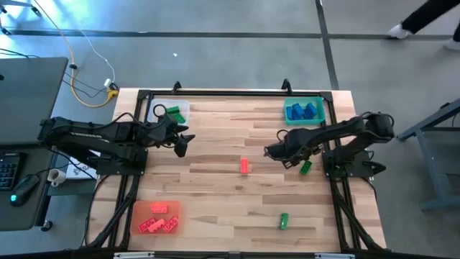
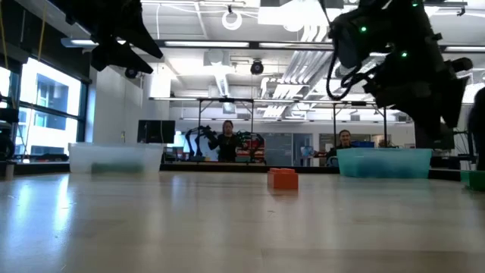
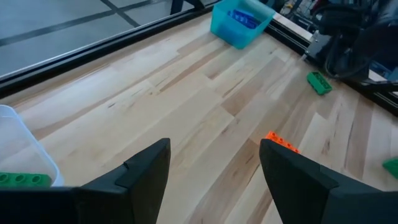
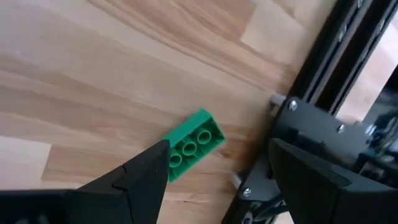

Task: Sort & place blocks by color
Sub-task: Put the green game piece into the white bin

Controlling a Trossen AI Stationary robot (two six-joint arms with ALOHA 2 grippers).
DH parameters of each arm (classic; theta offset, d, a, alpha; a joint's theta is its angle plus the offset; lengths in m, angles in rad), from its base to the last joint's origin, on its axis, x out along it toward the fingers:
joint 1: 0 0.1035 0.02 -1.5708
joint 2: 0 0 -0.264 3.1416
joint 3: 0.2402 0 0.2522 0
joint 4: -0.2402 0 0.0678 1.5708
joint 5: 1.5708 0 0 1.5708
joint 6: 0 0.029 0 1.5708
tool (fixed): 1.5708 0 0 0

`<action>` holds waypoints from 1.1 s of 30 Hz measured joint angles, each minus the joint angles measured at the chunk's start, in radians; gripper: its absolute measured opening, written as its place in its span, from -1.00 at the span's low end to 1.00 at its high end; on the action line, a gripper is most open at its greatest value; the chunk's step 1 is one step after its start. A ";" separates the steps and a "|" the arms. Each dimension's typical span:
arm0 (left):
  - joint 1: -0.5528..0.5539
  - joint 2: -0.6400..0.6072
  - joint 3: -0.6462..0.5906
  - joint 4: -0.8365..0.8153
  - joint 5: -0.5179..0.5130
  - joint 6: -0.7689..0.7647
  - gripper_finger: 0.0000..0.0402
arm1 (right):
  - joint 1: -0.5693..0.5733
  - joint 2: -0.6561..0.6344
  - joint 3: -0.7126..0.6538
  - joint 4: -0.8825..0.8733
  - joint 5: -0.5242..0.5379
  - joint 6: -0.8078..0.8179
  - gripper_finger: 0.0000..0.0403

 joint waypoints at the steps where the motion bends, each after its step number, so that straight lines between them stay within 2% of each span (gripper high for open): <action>1: 0.000 0.000 0.000 0.001 0.000 0.000 0.17 | 0.000 -0.021 -0.016 0.008 -0.006 0.027 0.30; 8: 0.000 0.000 0.000 0.003 0.001 0.000 0.17 | 0.022 -0.169 -0.102 0.101 -0.023 0.301 0.30; 13: 0.000 0.000 0.000 0.003 0.008 0.000 0.17 | 0.057 -0.234 -0.157 0.213 0.023 0.500 0.30; 22: 0.000 0.000 0.000 0.024 0.037 0.000 0.17 | 0.139 -0.245 -0.207 0.209 0.015 0.803 0.30; 33: 0.000 0.000 0.000 0.026 0.037 0.017 0.17 | 0.230 -0.245 -0.264 0.223 0.009 1.007 0.30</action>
